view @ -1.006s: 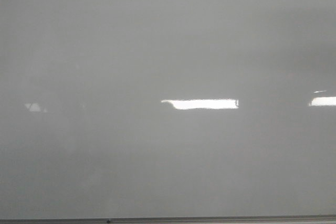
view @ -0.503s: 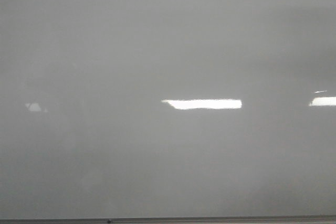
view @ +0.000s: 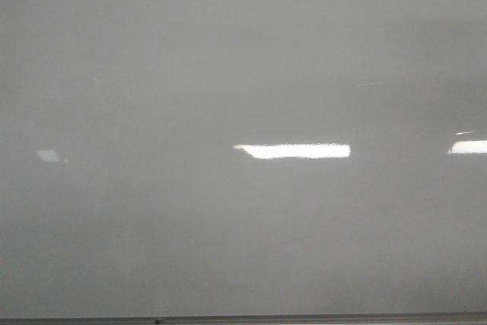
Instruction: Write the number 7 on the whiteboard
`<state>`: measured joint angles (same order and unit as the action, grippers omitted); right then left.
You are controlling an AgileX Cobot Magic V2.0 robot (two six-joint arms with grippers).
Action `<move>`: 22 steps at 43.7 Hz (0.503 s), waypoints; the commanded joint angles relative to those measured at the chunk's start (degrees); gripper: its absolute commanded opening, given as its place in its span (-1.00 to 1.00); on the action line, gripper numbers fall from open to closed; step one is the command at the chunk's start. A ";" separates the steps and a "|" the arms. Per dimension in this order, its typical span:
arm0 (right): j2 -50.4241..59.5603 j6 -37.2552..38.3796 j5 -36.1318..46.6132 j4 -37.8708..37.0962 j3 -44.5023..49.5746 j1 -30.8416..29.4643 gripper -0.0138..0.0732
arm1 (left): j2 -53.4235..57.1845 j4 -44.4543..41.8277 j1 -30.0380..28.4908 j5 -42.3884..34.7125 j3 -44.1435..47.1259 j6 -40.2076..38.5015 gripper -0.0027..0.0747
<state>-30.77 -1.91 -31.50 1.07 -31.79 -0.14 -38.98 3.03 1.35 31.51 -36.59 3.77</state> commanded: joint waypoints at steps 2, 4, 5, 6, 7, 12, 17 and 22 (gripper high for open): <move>-0.68 -0.44 3.95 0.26 -2.03 -0.18 0.75 | -6.84 0.04 0.42 -4.30 -4.81 0.04 0.26; -0.68 -0.44 3.95 0.26 -2.03 -0.18 0.75 | -9.18 0.04 0.42 -4.30 -6.28 0.04 0.26; -0.68 -0.44 4.00 0.26 -2.03 -0.18 0.75 | -10.38 0.04 0.42 -4.44 -6.94 0.04 0.26; -0.68 -0.44 4.00 0.26 -2.03 -0.18 0.75 | -12.18 0.04 0.42 -4.56 -7.53 0.04 0.26; -0.68 -0.44 4.06 0.26 -2.03 -0.18 0.75 | -13.02 0.04 0.42 -4.56 -8.33 0.04 0.26; -0.68 -0.44 4.25 0.26 -2.03 -0.18 0.75 | -19.67 0.76 0.42 -4.80 -11.30 0.04 0.26; -0.68 -0.44 4.36 0.26 -2.03 -0.18 0.75 | -25.51 1.99 0.42 -6.00 -13.97 0.04 0.26; -0.68 -0.44 4.42 0.26 -2.03 -0.18 0.75 | -30.15 3.33 0.42 -7.15 -16.09 0.04 0.26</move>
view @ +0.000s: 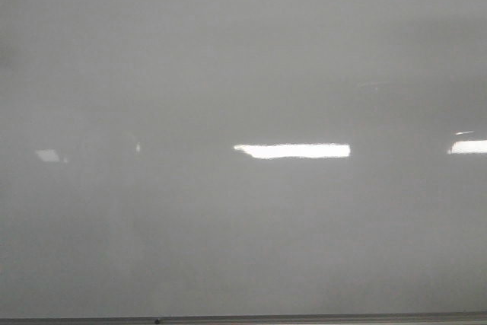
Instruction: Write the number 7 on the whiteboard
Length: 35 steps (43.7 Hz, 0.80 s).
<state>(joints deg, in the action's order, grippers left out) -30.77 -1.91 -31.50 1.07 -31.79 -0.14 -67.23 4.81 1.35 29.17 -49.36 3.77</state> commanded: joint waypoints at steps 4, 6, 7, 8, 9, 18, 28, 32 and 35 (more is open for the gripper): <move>-0.68 -0.44 4.42 0.26 -2.03 -0.18 0.75 | -5.42 1.55 0.42 -6.37 -4.76 0.04 0.26; -0.68 -0.44 4.42 0.26 -2.03 -0.18 0.75 | -6.59 1.55 0.42 -6.69 -5.29 0.04 0.26; -0.68 -0.44 4.42 0.26 -2.03 -0.18 0.75 | -7.44 1.55 0.42 -7.11 -5.51 0.04 0.26; -0.68 -0.44 4.42 0.26 -2.03 -0.18 0.75 | -8.04 1.55 0.42 -7.37 -5.63 0.04 0.26; -0.68 -0.44 4.42 0.26 -2.03 -0.18 0.75 | -8.57 1.55 0.42 -7.64 -5.89 0.04 0.26; -0.68 -0.44 4.42 0.26 -2.03 -0.18 0.75 | -11.86 1.55 0.42 -11.44 -6.00 0.04 0.26; -0.68 -0.44 4.70 0.26 -2.03 -0.18 0.75 | -13.74 1.55 0.42 -14.08 -6.00 0.04 0.25; -0.68 -0.44 4.74 0.26 -2.03 -0.18 0.75 | -14.48 1.55 0.42 -14.37 -6.00 0.04 0.25; -0.68 -0.44 4.74 0.26 -2.03 -0.18 0.75 | -15.28 1.55 0.42 -14.41 -5.88 0.04 0.21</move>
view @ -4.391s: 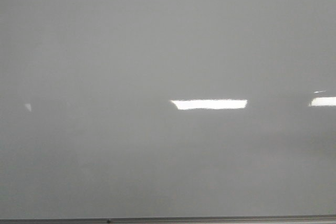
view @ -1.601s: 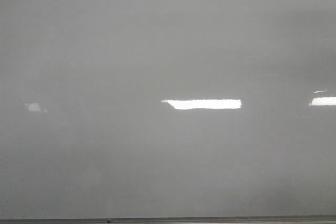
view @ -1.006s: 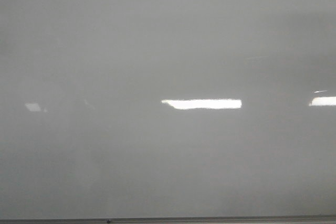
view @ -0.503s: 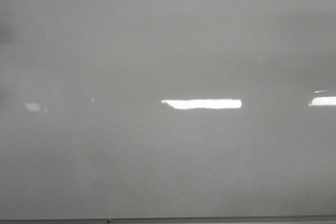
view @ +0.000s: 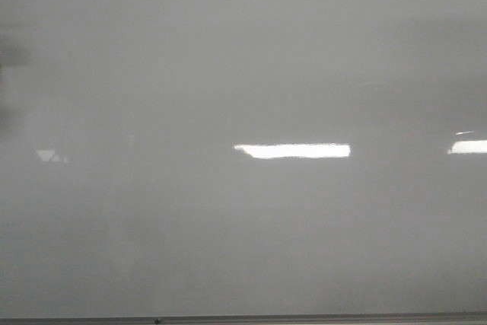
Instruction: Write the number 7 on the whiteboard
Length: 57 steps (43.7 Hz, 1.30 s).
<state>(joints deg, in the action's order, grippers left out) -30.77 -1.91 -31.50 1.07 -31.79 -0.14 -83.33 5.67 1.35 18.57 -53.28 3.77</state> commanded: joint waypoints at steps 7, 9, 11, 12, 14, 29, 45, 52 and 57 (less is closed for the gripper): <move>-0.68 -0.44 4.74 0.26 -2.03 -0.18 0.75 | -0.34 0.69 0.42 -3.91 -1.96 0.04 -0.19; -0.68 -0.44 4.74 0.26 -2.03 -0.18 0.75 | -0.34 0.69 0.42 -4.09 -1.96 0.04 -0.30; -0.68 -0.44 4.74 0.26 -2.03 -0.18 0.75 | -0.23 0.69 0.42 -4.42 -1.96 0.04 -0.47; -0.68 -0.44 4.74 0.26 -2.03 -0.18 0.75 | -0.23 0.69 0.42 -4.52 -1.96 0.04 -0.54; -0.68 -0.44 4.74 0.26 -2.03 -0.18 0.75 | -0.23 0.69 0.42 -4.50 -1.96 0.04 -0.67; -0.68 -0.39 3.06 0.73 -4.06 -0.18 0.75 | 6.09 0.07 0.42 3.22 -2.08 0.17 -0.99; -8.41 -0.44 -13.37 1.17 -16.30 -0.18 0.75 | 12.32 2.20 0.42 34.91 -12.92 15.82 -0.98; -14.30 -3.64 -18.84 4.47 -20.79 0.03 0.75 | 12.32 12.01 1.23 41.39 -15.92 27.03 -0.99; -18.19 -10.00 -21.14 9.86 -23.47 1.58 0.75 | 12.22 16.48 4.98 43.66 -16.39 33.77 -0.99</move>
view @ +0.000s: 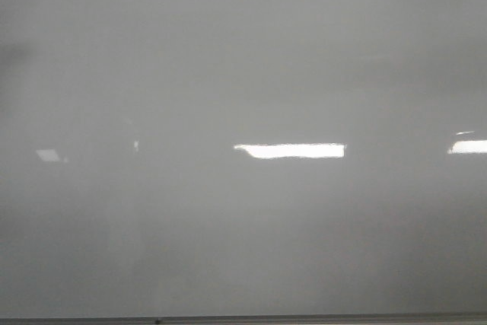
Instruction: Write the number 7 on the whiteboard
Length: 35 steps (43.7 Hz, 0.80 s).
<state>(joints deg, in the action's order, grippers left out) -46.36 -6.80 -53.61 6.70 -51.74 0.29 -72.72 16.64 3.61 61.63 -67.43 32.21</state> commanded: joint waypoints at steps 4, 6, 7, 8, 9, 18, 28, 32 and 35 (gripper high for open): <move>-5.25 -11.52 0.13 8.03 -4.90 3.28 0.75 | 1.61 5.51 7.47 1.44 -2.24 7.78 -0.98; -6.64 -14.29 -0.19 9.23 -5.15 4.77 0.75 | 1.53 5.51 9.91 1.44 -2.24 8.96 -0.99; -7.17 -15.70 -0.13 9.79 -5.15 5.47 0.75 | 1.38 5.51 11.20 1.44 -2.24 9.56 -0.99; -7.68 -17.70 -0.13 10.34 -5.15 6.23 0.75 | 1.26 5.51 12.94 1.44 -2.24 10.25 -0.99; -8.22 -19.31 -0.08 10.88 -5.15 7.04 0.75 | 1.10 5.51 13.82 1.44 -2.24 10.71 -0.98; -11.92 -33.25 -0.38 15.76 -5.15 16.15 0.75 | -1.93 4.75 27.16 1.16 -2.24 12.22 -0.99; -12.49 -48.45 -1.71 25.93 -5.15 23.91 0.75 | -5.82 3.67 37.56 -0.14 -2.24 14.95 -0.99; -12.55 -53.05 -1.40 30.88 -5.15 26.35 0.73 | -6.73 3.57 40.30 -0.38 -2.24 14.95 -0.98; -12.78 -54.60 -0.62 32.64 -5.15 27.69 0.67 | -6.70 3.45 41.76 -0.52 -2.24 14.95 -0.99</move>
<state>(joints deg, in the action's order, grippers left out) -59.34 -57.90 -56.60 34.07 -54.76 26.55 -81.02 18.82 43.49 62.87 -67.87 47.15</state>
